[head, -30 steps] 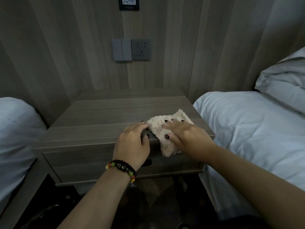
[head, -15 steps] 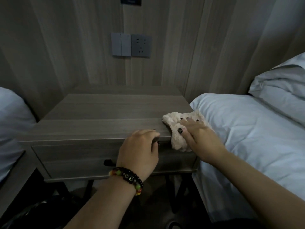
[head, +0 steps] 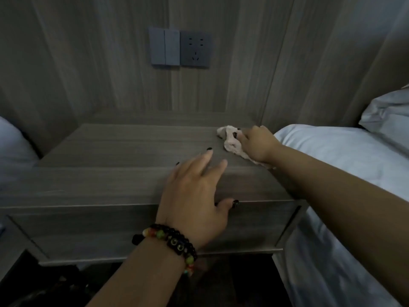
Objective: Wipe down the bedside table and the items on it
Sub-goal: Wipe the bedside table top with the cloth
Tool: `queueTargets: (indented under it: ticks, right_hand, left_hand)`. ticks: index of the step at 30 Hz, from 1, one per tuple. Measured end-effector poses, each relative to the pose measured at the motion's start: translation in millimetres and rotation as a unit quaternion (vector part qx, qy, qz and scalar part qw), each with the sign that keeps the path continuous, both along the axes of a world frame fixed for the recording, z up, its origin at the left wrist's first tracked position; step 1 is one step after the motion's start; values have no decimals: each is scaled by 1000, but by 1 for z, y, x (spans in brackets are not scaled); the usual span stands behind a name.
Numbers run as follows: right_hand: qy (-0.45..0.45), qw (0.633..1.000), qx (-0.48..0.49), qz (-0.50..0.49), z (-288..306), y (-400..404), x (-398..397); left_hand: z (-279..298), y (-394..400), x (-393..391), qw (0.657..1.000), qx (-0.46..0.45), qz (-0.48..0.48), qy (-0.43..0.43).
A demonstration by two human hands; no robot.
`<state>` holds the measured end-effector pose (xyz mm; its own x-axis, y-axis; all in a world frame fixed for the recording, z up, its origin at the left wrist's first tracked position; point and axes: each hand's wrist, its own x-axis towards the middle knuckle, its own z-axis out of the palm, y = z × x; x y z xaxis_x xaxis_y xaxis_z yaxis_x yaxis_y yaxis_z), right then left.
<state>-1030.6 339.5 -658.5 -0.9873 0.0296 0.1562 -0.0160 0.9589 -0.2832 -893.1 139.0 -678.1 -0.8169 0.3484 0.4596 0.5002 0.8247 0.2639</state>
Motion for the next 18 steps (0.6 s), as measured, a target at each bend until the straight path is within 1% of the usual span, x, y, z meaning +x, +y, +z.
queueTargets:
  ticks: [2,5,7,8,11,14,16,18]
  right_hand:
    - [-6,1000,16,-13,3,-1,-21]
    - [-3,1000,8,-22,7,-4,-36]
    - [-20,999,-31,-23,8,-5,-33]
    - [-11,999,-41,-15,8,-5,-27]
    - [-2,1000,-31,1,5,0,-8]
    - [8,999,-37,15,2,2,26]
    - [15,999,-20,41,4,-1,57]
    - [30,997,-5,73,4,1,91]
  left_hand:
    - [-1,-1,-4,1000,-1,-10,-16]
    - [-6,-4,-7,997,48,-35,-52]
    - [-9,-7,-9,993,85,-47,-68]
    - [-9,-9,-10,991,102,-50,-77]
    - [-7,-9,-7,986,131,-49,-92]
    - [-6,-7,-2,984,139,-50,-95]
    - [-5,-5,3,984,139,-53,-100]
    - [-4,-3,11,985,139,-58,-87]
